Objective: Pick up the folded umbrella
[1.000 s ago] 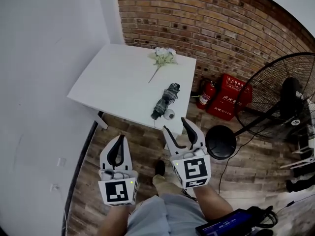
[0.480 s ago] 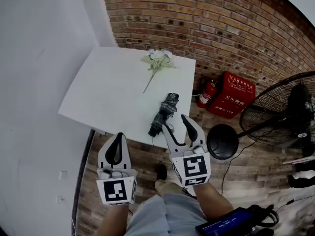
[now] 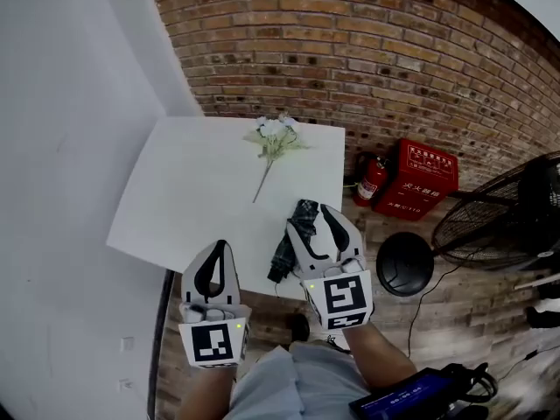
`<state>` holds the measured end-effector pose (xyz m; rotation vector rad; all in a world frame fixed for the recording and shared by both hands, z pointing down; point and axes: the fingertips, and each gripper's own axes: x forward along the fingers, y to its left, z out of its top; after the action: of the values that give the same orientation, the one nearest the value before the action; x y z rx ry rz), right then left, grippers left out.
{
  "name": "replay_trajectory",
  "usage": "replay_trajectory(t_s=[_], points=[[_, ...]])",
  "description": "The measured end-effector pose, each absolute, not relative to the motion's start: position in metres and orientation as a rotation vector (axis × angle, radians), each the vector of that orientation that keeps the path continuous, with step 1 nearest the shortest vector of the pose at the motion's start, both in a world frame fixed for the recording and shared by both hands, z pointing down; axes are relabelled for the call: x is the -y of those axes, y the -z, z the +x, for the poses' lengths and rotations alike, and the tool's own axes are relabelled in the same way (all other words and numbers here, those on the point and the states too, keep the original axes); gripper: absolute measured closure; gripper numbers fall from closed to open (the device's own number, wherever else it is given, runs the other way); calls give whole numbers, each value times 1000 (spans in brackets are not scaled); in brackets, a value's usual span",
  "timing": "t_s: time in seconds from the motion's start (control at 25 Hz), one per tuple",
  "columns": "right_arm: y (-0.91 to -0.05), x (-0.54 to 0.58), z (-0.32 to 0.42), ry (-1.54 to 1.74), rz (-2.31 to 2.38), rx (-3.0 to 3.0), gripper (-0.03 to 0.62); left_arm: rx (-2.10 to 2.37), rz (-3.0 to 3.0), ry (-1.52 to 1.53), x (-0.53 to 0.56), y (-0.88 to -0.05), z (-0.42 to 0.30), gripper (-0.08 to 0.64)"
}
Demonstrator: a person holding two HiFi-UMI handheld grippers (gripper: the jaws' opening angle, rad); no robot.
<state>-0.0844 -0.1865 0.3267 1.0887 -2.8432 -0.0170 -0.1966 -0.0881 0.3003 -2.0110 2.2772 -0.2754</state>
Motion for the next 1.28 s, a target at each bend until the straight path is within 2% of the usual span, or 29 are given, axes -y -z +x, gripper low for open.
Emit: replay_trajectory(t_s=[0.28, 0.56, 0.88, 1.28], points=[[-304, 210, -100, 64, 1127, 2863, 345, -2237, -1948, 228, 105, -268, -218, 554], [-309, 229, -116, 44, 1205, 2815, 340, -2204, -2000, 226, 123, -274, -244, 554], [-362, 247, -136, -68, 1313, 2654, 319, -2152, -2176, 274, 151, -317, -278, 554], [-449, 264, -130, -278, 1412, 2434, 282, -2056, -2394, 404, 192, -373, -285, 554]])
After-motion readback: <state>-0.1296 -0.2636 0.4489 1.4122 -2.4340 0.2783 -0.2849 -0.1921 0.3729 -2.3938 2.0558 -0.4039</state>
